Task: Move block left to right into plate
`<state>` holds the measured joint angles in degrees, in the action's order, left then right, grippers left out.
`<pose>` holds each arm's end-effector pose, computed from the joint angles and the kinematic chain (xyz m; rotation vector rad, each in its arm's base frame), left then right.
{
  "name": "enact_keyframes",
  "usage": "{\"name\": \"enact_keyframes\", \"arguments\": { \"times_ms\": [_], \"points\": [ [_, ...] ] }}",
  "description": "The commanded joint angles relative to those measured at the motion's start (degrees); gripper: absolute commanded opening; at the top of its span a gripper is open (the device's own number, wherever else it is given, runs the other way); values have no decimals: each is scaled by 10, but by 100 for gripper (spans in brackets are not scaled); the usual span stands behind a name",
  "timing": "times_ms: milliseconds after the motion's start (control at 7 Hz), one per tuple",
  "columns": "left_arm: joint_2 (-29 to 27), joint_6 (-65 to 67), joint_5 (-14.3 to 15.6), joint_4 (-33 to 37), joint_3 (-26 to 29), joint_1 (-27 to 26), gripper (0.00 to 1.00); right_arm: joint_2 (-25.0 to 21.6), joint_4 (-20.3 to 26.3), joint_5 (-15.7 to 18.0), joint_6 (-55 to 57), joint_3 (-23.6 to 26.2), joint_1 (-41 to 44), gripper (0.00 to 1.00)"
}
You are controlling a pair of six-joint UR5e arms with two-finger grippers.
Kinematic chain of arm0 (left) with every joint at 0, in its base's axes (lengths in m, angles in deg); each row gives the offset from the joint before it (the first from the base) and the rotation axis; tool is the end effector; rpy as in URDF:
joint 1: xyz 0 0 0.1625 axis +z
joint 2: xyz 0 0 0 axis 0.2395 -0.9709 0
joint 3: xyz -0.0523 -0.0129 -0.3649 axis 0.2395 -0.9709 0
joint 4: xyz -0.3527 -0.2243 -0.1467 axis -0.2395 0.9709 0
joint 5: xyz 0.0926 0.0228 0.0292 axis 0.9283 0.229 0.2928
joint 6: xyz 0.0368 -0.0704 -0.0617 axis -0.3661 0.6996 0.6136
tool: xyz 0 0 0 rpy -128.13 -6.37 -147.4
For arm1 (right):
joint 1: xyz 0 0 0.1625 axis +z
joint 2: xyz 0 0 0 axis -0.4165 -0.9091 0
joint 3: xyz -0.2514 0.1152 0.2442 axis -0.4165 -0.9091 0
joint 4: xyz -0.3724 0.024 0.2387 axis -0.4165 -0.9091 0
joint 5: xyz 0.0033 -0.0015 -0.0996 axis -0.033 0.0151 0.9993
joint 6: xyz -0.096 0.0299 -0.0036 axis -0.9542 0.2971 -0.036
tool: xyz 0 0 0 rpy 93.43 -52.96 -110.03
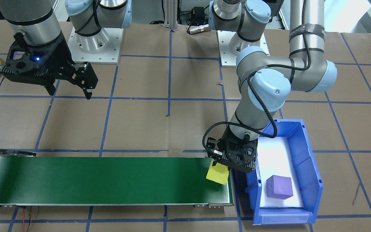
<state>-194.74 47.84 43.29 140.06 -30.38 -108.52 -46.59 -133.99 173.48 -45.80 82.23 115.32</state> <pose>-0.1973 -0.6326 0.2472 -0.4643 -2.9845 0.3245 0.1386 -0.5434 0.4330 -0.1716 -3.1256 0.1726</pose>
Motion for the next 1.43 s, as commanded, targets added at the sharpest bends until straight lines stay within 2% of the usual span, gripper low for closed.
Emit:
{"name": "enact_keyframes", "arguments": {
  "times_ms": [0, 143, 286, 714, 857, 1286],
  "points": [
    [-18, 15, -7, -9, 0, -8, 78, 1, 0, 0, 1, 0, 0, 100],
    [-16, 33, -7, -8, 2, -8, 100, 1, 0, 0, 0, 0, 0, 100],
    [2, 32, 4, -6, 2, -8, 100, 1, 0, 0, 0, 0, 0, 100],
    [20, 27, 112, 45, 2, 2, 100, 0, 0, 0, 1, 0, 0, 100],
    [27, 27, 121, 62, -1, 15, 100, 0, -1, 0, 1, -1, 0, 100],
    [71, 20, 119, 99, -10, 78, 100, 1, -1, -1, 0, -1, -3, 100]
  ]
}}
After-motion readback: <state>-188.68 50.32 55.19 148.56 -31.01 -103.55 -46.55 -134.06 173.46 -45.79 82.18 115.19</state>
